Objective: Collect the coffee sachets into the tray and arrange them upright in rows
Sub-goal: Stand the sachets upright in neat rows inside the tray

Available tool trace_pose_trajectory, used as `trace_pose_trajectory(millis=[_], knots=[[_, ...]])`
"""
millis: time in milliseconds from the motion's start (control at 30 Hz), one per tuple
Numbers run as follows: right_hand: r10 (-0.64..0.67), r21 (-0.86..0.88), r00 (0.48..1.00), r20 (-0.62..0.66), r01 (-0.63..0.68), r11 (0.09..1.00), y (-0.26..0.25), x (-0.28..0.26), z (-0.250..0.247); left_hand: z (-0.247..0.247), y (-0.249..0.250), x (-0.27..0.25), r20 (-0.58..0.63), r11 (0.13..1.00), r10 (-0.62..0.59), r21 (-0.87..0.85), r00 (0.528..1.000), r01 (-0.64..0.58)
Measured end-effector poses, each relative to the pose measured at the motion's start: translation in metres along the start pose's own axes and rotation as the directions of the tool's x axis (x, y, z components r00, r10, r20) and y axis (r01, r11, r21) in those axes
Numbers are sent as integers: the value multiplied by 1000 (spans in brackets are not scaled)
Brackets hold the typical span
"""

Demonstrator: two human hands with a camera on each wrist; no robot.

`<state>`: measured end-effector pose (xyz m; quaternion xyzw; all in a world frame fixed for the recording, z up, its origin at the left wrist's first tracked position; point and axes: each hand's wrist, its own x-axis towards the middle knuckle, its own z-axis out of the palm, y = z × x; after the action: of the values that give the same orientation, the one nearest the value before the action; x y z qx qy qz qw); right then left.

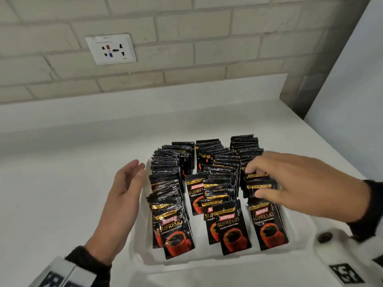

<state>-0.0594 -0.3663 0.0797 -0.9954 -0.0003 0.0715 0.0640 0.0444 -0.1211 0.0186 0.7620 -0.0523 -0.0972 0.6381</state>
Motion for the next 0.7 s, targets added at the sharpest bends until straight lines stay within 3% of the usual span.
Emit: trace_pose_trajectory(millis=[133,233,333,433,533,700], knots=[[-51,131,994,99,38,991,-10,8,5,11,5,-19,159,992,79,88,984,-93],[12,354,984,178,-75,932,-11,9,12,25,6,-33,367,990,-24,138,930,-29],[37,507,957,288,-185,842,-11,2,24,44,6,-36,463,987,-135,141,876,78],[44,605,932,360,-270,749,-12,-4,36,61,7,-31,449,970,-211,204,868,130],[75,699,935,347,-311,644,-14,-2,43,73,8,-29,413,952,-282,235,866,198],[114,773,932,345,-351,529,-20,4,45,85,1,-29,351,944,-292,257,890,209]])
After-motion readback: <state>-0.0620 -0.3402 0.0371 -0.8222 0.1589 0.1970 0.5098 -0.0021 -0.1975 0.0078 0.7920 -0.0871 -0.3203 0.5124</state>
